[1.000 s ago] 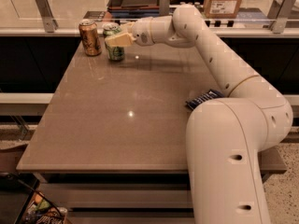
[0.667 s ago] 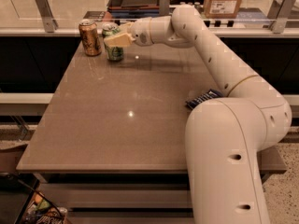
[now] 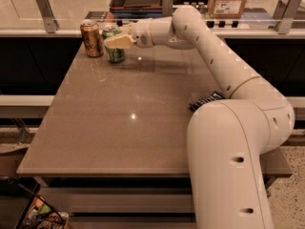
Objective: Move green can near orange can
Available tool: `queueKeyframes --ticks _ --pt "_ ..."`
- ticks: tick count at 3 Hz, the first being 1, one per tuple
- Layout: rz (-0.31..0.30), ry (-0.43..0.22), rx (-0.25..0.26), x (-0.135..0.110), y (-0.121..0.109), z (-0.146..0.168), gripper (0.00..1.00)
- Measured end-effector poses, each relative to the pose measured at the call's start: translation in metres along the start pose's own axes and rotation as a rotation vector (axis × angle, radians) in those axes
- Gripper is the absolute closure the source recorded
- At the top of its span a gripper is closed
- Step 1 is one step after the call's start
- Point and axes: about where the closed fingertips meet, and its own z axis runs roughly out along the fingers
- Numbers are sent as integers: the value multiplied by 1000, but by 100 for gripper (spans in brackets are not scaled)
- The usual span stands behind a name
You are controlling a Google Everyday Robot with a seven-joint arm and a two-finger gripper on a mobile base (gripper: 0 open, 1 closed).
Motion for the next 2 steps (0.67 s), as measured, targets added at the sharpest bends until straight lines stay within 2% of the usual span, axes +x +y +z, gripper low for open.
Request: queueKeyframes --ticks 1,2 --pt "1 0 -5 0 1 3 0" --pt "1 0 -5 0 2 3 0"
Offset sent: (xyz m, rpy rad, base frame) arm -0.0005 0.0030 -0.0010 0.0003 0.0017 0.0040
